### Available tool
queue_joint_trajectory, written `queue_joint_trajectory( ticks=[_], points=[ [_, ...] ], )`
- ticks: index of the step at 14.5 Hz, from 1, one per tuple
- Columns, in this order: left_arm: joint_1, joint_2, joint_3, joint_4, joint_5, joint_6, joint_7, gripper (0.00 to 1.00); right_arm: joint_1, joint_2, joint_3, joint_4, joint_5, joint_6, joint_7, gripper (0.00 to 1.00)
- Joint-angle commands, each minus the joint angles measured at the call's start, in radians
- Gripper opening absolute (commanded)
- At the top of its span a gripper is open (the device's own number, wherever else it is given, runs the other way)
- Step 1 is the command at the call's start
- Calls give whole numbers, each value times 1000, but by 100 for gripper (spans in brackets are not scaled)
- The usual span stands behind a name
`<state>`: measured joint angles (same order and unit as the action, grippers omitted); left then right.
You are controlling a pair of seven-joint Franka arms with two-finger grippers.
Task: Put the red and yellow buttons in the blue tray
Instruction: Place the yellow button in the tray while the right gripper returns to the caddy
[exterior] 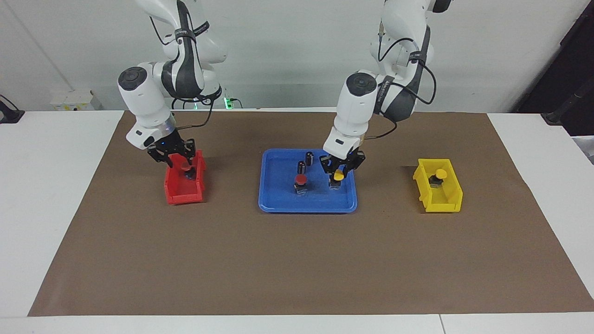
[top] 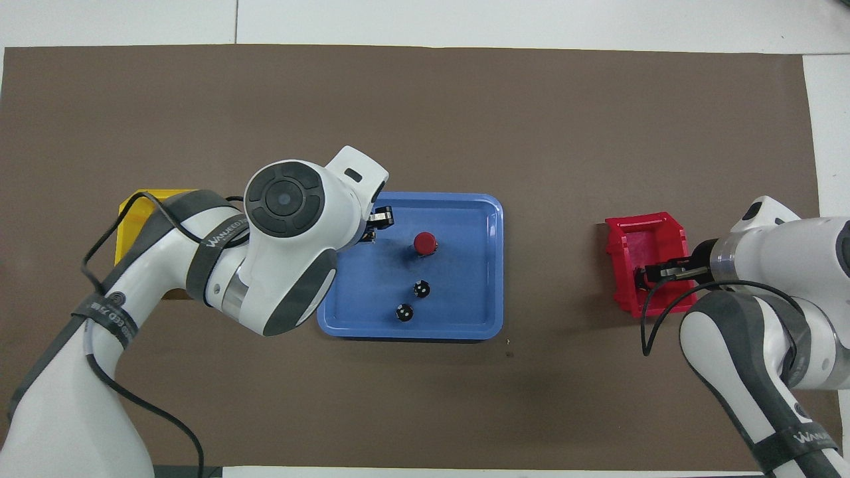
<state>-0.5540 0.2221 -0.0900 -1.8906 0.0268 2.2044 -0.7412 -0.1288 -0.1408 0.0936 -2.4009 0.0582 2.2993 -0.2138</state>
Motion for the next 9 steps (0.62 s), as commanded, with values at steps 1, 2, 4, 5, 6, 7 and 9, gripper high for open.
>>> queue_joint_trajectory(
  ticks=[1, 2, 4, 5, 6, 7, 9],
  points=[
    [-38, 23, 19, -12, 19, 31, -36, 2, -6, -13, 9, -44, 20, 54, -21, 63],
    [-49, 40, 19, -12, 19, 41, -56, 2, -3, -13, 9, -44, 20, 54, -7, 63],
    [-49, 59, 19, -8, 22, 55, -69, 5, 12, -13, 11, -44, 20, 55, 16, 63],
    [-47, 59, 19, -7, 22, 51, -69, 31, 21, -13, 11, -44, 20, 60, 24, 63],
    [-47, 59, 22, -1, 33, 35, -69, 86, 21, -13, 11, -47, 20, 60, 24, 63],
    [-49, 49, 22, 8, 59, -12, -63, 100, 21, -13, 11, -47, 20, 60, 22, 63],
    [-44, 13, 21, 72, 78, -174, -53, 100, 17, -8, 9, -69, 20, 65, 16, 62]
  ],
)
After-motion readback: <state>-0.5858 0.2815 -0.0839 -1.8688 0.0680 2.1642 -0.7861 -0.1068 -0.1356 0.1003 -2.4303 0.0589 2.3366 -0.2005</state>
